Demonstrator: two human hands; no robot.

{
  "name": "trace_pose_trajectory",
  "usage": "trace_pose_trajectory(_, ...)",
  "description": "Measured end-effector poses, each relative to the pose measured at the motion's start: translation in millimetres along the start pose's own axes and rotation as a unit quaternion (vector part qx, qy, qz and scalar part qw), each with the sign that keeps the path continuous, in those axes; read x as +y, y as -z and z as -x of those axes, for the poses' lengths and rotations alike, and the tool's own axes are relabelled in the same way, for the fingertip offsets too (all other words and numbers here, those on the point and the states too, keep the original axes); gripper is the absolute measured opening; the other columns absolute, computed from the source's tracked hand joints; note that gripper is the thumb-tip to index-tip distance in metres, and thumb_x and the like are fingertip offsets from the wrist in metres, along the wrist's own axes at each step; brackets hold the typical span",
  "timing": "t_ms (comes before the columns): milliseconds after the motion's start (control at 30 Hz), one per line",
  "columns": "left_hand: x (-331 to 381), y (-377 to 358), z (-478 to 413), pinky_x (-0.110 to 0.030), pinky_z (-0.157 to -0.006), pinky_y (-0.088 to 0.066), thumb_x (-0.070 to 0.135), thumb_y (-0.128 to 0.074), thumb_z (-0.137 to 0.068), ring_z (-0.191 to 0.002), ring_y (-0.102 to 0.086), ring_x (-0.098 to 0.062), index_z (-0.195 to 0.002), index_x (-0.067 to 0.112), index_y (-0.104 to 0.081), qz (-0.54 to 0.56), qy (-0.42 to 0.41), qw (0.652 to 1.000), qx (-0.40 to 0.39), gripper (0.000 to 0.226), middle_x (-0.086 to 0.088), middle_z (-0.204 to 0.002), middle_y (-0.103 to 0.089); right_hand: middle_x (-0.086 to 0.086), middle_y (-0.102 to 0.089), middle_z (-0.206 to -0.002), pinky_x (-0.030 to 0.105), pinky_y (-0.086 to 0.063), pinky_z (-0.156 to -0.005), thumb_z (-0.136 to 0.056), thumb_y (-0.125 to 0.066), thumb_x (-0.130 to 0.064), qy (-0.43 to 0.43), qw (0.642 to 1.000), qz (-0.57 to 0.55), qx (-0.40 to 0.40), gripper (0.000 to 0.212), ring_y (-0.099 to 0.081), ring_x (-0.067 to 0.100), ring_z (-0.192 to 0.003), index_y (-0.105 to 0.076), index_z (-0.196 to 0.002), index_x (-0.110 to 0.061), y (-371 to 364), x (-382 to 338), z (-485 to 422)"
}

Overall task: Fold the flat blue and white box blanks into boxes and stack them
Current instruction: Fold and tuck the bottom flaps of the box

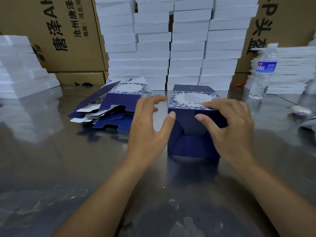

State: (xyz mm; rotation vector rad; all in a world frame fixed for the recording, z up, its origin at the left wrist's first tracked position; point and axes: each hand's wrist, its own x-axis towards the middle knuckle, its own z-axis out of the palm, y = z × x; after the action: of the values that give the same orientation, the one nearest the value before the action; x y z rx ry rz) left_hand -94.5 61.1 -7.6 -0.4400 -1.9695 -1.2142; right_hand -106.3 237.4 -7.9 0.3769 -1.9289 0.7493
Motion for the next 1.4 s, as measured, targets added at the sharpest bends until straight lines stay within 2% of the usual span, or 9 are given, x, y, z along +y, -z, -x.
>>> trace_pose_trajectory(67, 1, 1, 0, -0.014, -0.097, -0.037, 0.025, -0.061, -0.087, -0.114, -0.049, -0.005, -0.114, 0.023, -0.057, -0.013, -0.061, 0.998, -0.001, 0.028, 0.007, -0.118, -0.052, 0.003, -0.065, -0.098, 0.005, -0.028, -0.087, -0.080, -0.068, -0.035, 0.016, 1.000, -0.004, 0.001, 0.028, -0.054, 0.028, -0.097, -0.071, -0.100, -0.014, -1, -5, 1)
trace_pose_trajectory(133, 4, 0, 0, -0.019, -0.100, -0.038, 0.021, -0.060, -0.088, -0.114, -0.050, -0.007, -0.110, 0.013, -0.062, -0.016, -0.107, 0.994, -0.011, 0.023, 0.007, -0.115, -0.056, 0.001, -0.064, -0.095, 0.006, -0.029, -0.084, -0.082, -0.064, -0.038, 0.035, 0.999, -0.006, 0.000, 0.030, -0.053, 0.025, -0.094, -0.071, -0.100, -0.015, -2, -10, 4)
trace_pose_trajectory(267, 5, -3, 0, -0.041, -0.090, -0.047, 0.017, -0.059, -0.088, -0.099, -0.056, -0.008, -0.099, 0.010, -0.066, -0.020, -0.136, 0.990, -0.026, 0.015, 0.016, -0.100, -0.058, 0.003, -0.062, -0.093, 0.016, -0.034, -0.073, -0.084, -0.059, -0.039, 0.053, 0.999, -0.004, 0.000, 0.032, -0.052, 0.025, -0.092, -0.071, -0.099, -0.013, -5, -16, 6)
trace_pose_trajectory(367, 4, -5, -1, -0.041, -0.086, -0.048, 0.017, -0.063, -0.086, -0.097, -0.055, -0.010, -0.099, 0.012, -0.067, -0.039, -0.137, 0.990, -0.010, 0.014, 0.016, -0.099, -0.058, 0.004, -0.062, -0.090, 0.024, -0.038, -0.069, -0.084, -0.061, -0.037, 0.067, 0.998, -0.010, 0.013, 0.030, -0.049, 0.022, -0.089, -0.072, -0.095, -0.011, -5, -17, 6)
trace_pose_trajectory(500, 5, -8, 1, -0.041, -0.080, -0.048, 0.020, -0.065, -0.085, -0.090, -0.054, -0.010, -0.092, 0.014, -0.069, -0.030, -0.134, 0.990, 0.020, 0.010, 0.014, -0.092, -0.060, 0.005, -0.061, -0.087, 0.028, -0.040, -0.067, -0.084, -0.063, -0.033, 0.083, 0.996, -0.014, 0.025, 0.026, -0.050, 0.023, -0.085, -0.072, -0.091, -0.010, -7, -16, 6)
trace_pose_trajectory(767, 7, -6, 1, -0.046, -0.076, -0.047, 0.015, -0.067, -0.083, -0.083, -0.054, -0.014, -0.086, 0.012, -0.071, -0.038, -0.150, 0.987, 0.033, 0.006, 0.014, -0.086, -0.061, 0.003, -0.061, -0.092, 0.017, -0.038, -0.077, -0.085, -0.062, -0.032, 0.076, 0.996, -0.046, 0.005, 0.025, -0.050, 0.020, -0.089, -0.071, -0.095, -0.011, -6, -16, 5)
trace_pose_trajectory(967, 7, -5, -1, -0.049, -0.073, -0.046, 0.014, -0.067, -0.081, -0.080, -0.053, -0.018, -0.083, 0.011, -0.070, -0.032, -0.138, 0.990, 0.027, 0.004, 0.004, -0.080, -0.064, -0.001, -0.061, -0.092, 0.017, -0.040, -0.081, -0.088, -0.057, -0.027, 0.043, 0.994, -0.101, -0.017, 0.020, -0.053, 0.018, -0.091, -0.072, -0.094, -0.015, -5, -19, 4)
trace_pose_trajectory(1200, 8, -3, -2, -0.047, -0.074, -0.047, 0.014, -0.068, -0.081, -0.079, -0.053, -0.015, -0.082, 0.011, -0.070, -0.030, -0.138, 0.990, 0.023, 0.004, 0.011, -0.080, -0.060, 0.000, -0.061, -0.090, 0.020, -0.043, -0.080, -0.086, -0.063, -0.020, 0.023, 0.990, -0.136, -0.020, 0.013, -0.058, 0.022, -0.091, -0.072, -0.093, -0.014, -5, -19, 4)
trace_pose_trajectory(1400, 7, 1, -4, -0.047, -0.077, -0.049, 0.015, -0.069, -0.080, -0.083, -0.057, -0.011, -0.084, 0.011, -0.072, -0.022, -0.122, 0.992, 0.021, 0.007, 0.013, -0.084, -0.063, -0.001, -0.059, -0.102, 0.015, -0.044, -0.082, -0.087, -0.063, -0.019, 0.006, 0.989, -0.149, -0.012, 0.011, -0.057, 0.010, -0.099, -0.069, -0.094, -0.015, -3, -17, 3)
